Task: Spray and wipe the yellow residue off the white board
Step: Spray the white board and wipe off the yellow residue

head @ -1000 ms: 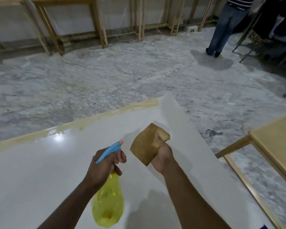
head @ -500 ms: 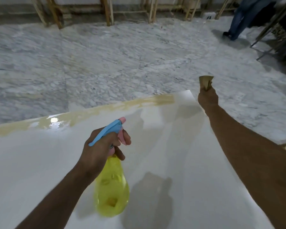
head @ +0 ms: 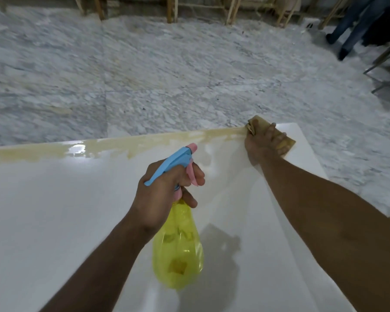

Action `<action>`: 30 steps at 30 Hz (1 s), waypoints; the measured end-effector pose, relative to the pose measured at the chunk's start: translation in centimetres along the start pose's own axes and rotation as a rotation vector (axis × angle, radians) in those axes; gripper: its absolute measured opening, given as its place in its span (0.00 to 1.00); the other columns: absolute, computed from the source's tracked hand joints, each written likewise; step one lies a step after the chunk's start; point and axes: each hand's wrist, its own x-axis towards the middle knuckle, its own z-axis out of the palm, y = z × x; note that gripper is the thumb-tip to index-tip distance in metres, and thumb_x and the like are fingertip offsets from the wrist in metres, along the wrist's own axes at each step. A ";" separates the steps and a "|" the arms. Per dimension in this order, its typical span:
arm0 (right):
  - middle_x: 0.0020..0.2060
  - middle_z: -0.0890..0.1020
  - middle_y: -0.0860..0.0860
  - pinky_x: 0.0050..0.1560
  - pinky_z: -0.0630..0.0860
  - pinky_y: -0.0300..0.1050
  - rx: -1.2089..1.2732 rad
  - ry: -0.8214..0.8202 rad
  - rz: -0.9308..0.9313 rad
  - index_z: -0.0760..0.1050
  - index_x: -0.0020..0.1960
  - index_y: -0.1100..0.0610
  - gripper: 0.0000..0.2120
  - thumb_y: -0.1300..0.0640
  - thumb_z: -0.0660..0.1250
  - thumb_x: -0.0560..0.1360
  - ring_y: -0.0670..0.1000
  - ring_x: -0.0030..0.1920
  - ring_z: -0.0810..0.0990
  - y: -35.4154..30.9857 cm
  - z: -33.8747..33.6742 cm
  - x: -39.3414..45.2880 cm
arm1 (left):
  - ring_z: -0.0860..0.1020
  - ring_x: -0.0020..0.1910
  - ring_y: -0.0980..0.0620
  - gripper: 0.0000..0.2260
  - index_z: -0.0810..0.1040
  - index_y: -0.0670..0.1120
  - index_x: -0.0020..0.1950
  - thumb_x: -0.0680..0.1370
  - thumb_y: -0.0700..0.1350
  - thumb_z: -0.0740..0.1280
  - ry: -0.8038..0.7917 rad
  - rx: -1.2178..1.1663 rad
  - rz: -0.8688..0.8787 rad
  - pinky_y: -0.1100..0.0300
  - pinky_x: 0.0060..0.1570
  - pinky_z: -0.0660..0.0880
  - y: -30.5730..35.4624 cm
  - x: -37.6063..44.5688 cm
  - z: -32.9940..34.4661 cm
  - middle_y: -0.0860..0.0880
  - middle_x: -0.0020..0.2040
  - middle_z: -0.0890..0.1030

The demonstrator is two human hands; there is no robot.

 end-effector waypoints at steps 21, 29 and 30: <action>0.81 0.30 0.54 0.71 0.32 0.78 -0.069 -0.085 -0.161 0.34 0.79 0.32 0.29 0.41 0.46 0.83 0.69 0.78 0.29 -29.4 16.7 -29.4 | 0.80 0.32 0.51 0.12 0.79 0.29 0.44 0.73 0.28 0.56 0.274 -0.012 0.074 0.61 0.28 0.77 5.2 -14.6 -33.8 0.42 0.43 0.85; 0.82 0.32 0.55 0.72 0.34 0.78 -0.106 -0.059 -0.213 0.37 0.80 0.32 0.31 0.41 0.50 0.83 0.70 0.79 0.31 -40.9 23.4 -40.7 | 0.79 0.31 0.49 0.17 0.83 0.44 0.44 0.74 0.29 0.57 0.447 -0.056 0.132 0.59 0.29 0.78 7.0 -21.9 -48.7 0.43 0.44 0.85; 0.82 0.32 0.55 0.72 0.34 0.78 -0.107 -0.057 -0.223 0.37 0.80 0.32 0.31 0.41 0.50 0.83 0.70 0.79 0.31 -42.3 24.3 -42.0 | 0.79 0.31 0.49 0.19 0.84 0.46 0.45 0.74 0.29 0.57 0.469 -0.056 0.139 0.60 0.29 0.78 7.1 -22.8 -50.5 0.42 0.44 0.85</action>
